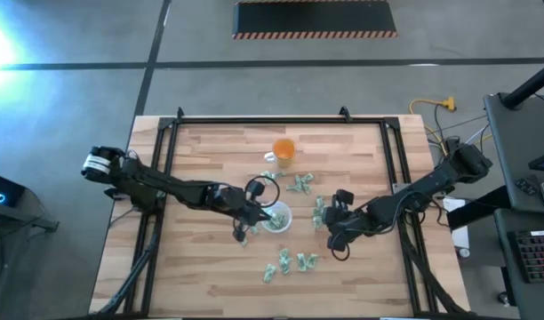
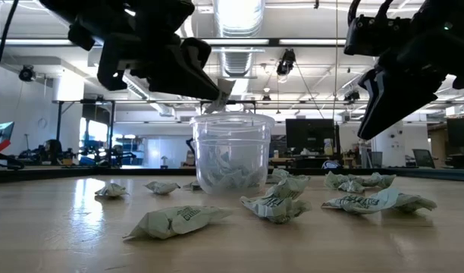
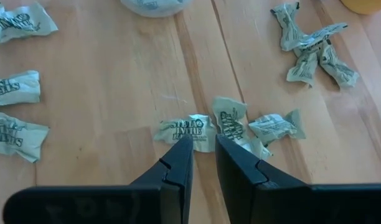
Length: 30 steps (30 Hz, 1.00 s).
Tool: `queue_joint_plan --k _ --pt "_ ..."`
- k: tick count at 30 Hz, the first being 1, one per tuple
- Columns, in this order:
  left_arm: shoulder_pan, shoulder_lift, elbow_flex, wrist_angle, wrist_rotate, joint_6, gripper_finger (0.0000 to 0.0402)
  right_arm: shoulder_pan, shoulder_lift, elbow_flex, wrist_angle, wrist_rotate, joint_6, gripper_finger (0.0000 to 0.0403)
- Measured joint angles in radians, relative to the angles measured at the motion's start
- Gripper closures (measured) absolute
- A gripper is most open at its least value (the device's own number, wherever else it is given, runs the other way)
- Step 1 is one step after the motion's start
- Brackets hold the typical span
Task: Pick and place Stevia / Truvia into bins
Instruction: Put the green stevia packet into the transparent container
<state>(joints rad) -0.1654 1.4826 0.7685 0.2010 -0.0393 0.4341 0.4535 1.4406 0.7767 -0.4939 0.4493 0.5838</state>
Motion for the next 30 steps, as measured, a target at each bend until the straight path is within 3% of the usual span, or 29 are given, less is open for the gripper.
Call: queue_joint_plan --k 7,14,19,30 --pt "0.000 0.000 0.000 -0.001 -0.015 -0.001 0.0303 -0.002 0.000 -0.022 -0.011 0.047 0.002 0.0317" --pt "-0.001 -0.044 0.000 -0.063 -0.231 -0.032 0.0228 -0.006 0.000 -0.052 -0.182 0.102 0.205 0.0291" --pt "-0.002 -0.096 -0.001 -0.138 -0.250 -0.037 0.0217 -0.013 0.000 -0.091 -0.170 0.102 0.281 0.0282" --pt "-0.002 -0.165 -0.034 -0.143 -0.257 -0.082 0.0217 -0.086 0.000 -0.158 -0.047 0.063 0.313 0.0266"
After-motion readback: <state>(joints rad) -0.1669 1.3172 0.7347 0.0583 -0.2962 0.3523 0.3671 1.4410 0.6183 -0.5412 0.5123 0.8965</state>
